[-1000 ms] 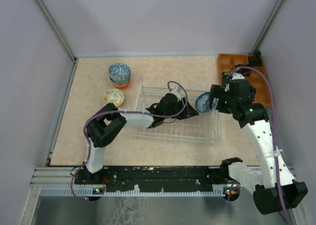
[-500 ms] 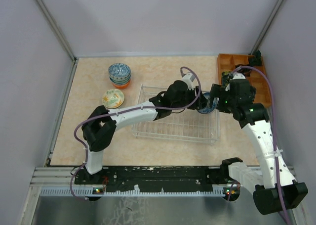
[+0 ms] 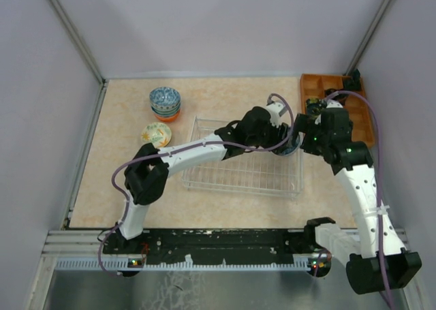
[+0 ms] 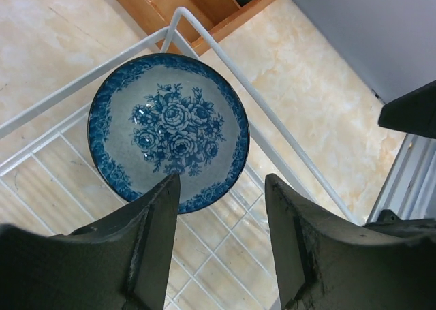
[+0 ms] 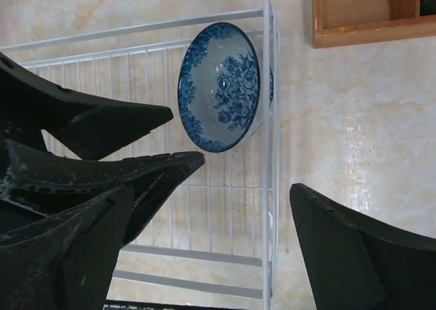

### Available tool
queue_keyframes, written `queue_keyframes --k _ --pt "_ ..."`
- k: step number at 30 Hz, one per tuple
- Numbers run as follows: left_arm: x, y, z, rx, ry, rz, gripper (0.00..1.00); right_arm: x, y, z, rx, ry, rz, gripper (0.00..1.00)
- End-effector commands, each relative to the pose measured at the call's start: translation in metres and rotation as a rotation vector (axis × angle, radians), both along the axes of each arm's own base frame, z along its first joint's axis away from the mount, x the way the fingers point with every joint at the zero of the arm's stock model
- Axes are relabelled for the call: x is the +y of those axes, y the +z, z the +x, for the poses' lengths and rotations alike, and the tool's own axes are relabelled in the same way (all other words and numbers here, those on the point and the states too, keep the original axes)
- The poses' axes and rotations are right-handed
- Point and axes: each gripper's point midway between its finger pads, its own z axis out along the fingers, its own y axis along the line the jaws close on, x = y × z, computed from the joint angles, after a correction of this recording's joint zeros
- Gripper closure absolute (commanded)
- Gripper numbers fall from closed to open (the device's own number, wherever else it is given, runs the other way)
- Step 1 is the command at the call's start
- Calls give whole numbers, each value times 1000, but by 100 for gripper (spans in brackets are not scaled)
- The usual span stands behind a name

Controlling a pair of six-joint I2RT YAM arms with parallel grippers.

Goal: Load the bowls into the dish rack
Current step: Adjust the bowl in the dish rack.

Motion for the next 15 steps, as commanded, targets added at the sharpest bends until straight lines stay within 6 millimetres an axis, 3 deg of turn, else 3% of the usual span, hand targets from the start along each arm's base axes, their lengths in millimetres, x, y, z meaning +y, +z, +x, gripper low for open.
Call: queue_keyframes --k 1,15 --pt "-16 -9 -9 -60 -104 30 41 -1 32 5 -110 -14 66 1" --pt "-49 -37 -2 -80 -193 33 42 -10 54 -10 -170 -54 81 1"
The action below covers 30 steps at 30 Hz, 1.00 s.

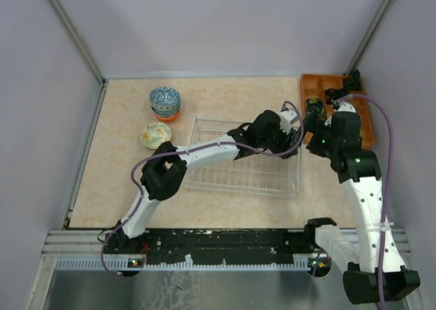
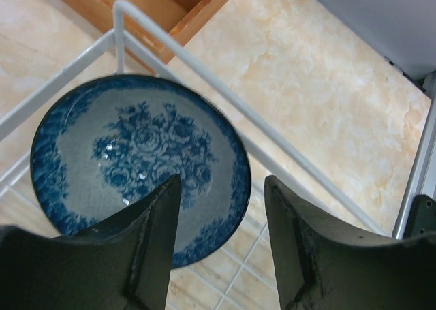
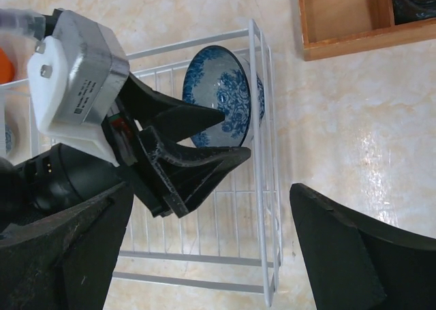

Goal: Load the bowls into the dish rack
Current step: Adjust the bowl in the dish rack.

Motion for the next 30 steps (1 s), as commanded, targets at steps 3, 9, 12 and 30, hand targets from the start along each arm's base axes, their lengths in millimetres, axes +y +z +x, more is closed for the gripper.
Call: queue_keyframes --k 3,9,12,30 --pt "-20 4 0 -30 -55 -26 43 0 39 -3 -116 3 18 1" --pt "-21 -8 10 -40 -19 2 52 1 36 -2 -116 3 25 2" --pt "-20 -13 14 -44 3 13 61 1 35 -2 -117 5 26 2" --pt "-1 71 8 -87 33 -242 100 0 31 6 -110 -6 21 2"
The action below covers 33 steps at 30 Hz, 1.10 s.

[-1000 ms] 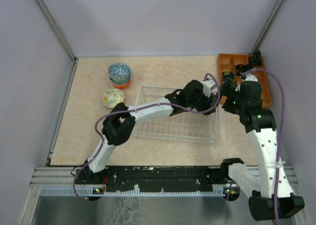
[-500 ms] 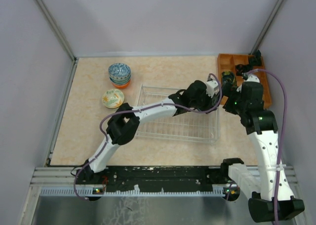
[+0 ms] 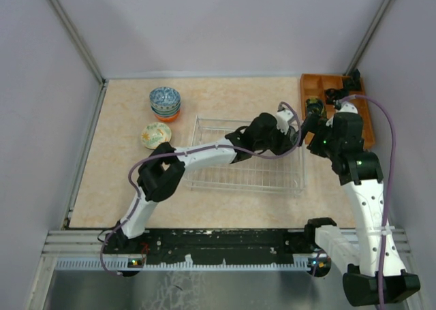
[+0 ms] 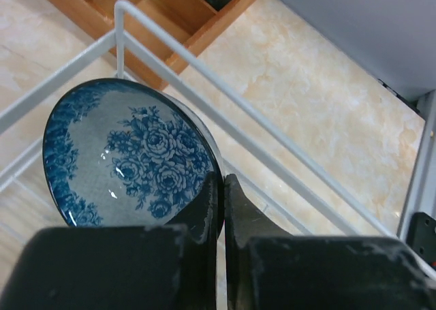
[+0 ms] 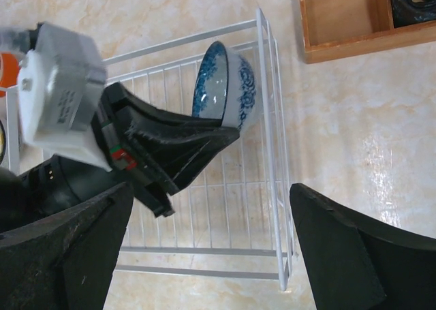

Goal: Load the bowls into the dish rack
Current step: Adjust the bowl in the dish rack.

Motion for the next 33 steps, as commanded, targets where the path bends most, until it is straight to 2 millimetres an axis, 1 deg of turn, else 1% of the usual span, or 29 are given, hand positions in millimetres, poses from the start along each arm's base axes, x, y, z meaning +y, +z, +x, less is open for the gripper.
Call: queue_keyframes --k 1,5,7,9,12,13,15,18,19,22,26,28,30,33 --pt "11 69 -4 -30 -15 -209 100 1 21 12 -81 3 9 2" --pt "29 82 -8 -9 -26 -320 100 -4 13 20 -70 -22 -8 2" --pt "37 91 -8 3 -47 -407 100 -7 7 25 -56 -39 -22 2" --pt "46 96 -7 36 -69 -482 100 -11 2 30 -44 -56 -42 2" --pt "56 100 -6 66 -89 -565 100 -13 -7 35 -23 -63 -51 7" --pt "59 103 -6 70 -91 -590 100 -13 -9 37 -20 -63 -51 10" --pt "66 110 -4 81 -92 -651 100 -14 -17 39 -7 -68 -55 20" --pt "77 117 1 105 -90 -743 100 -15 -34 42 29 -75 -62 30" --pt "80 120 3 109 -91 -774 100 -15 -40 42 42 -74 -60 31" --pt "83 119 9 137 -94 -847 100 -15 -56 45 73 -74 -55 34" --pt "82 117 13 174 -93 -920 100 -18 -72 47 112 -82 -69 46" --pt "83 115 14 185 -89 -960 100 -19 -79 47 126 -87 -76 49" --pt "84 109 17 200 -73 -984 100 -19 -86 46 140 -84 -76 58" --pt "83 103 17 224 -59 -1031 100 -16 -93 46 151 -73 -65 77"
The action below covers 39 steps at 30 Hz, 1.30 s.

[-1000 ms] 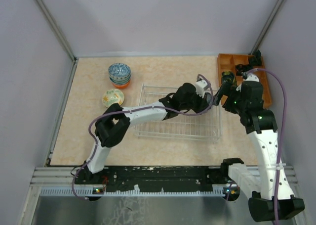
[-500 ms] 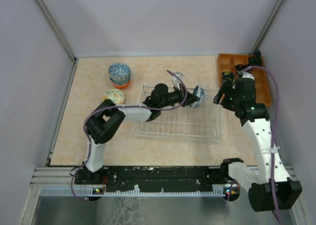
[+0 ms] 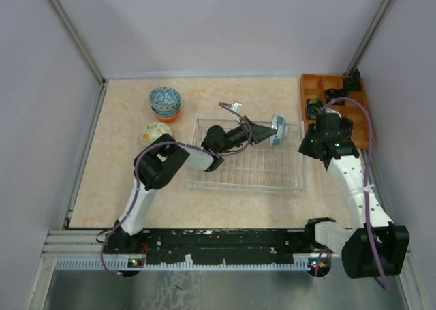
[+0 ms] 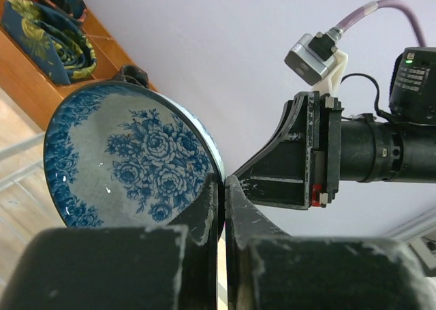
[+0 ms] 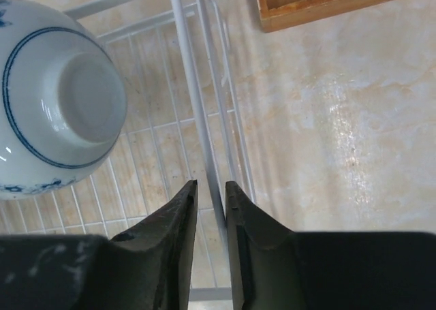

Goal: Load the bowls into the dish rack
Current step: Adjust the bowl in the dish rack.

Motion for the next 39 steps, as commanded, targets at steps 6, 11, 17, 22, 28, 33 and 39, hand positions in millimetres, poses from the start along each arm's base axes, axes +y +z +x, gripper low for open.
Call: queue_keyframes --k 6,11,17,22,28,33,39 --pt "-1 26 -5 14 38 -268 100 1 2 11 -52 4 13 94" --pt "-6 11 -10 62 65 -277 100 3 2 10 -59 11 23 96" --pt "3 -4 -9 102 111 -307 100 5 2 8 -64 19 34 97" --pt "-1 -12 -7 137 107 -320 100 7 4 8 -70 25 40 97" --pt "0 -32 -4 187 133 -276 100 7 5 7 -74 29 44 97" --pt "2 -54 -3 244 157 -193 100 8 6 6 -79 32 45 97" --pt "0 -81 -8 309 151 -65 91 9 8 6 -86 37 53 97"
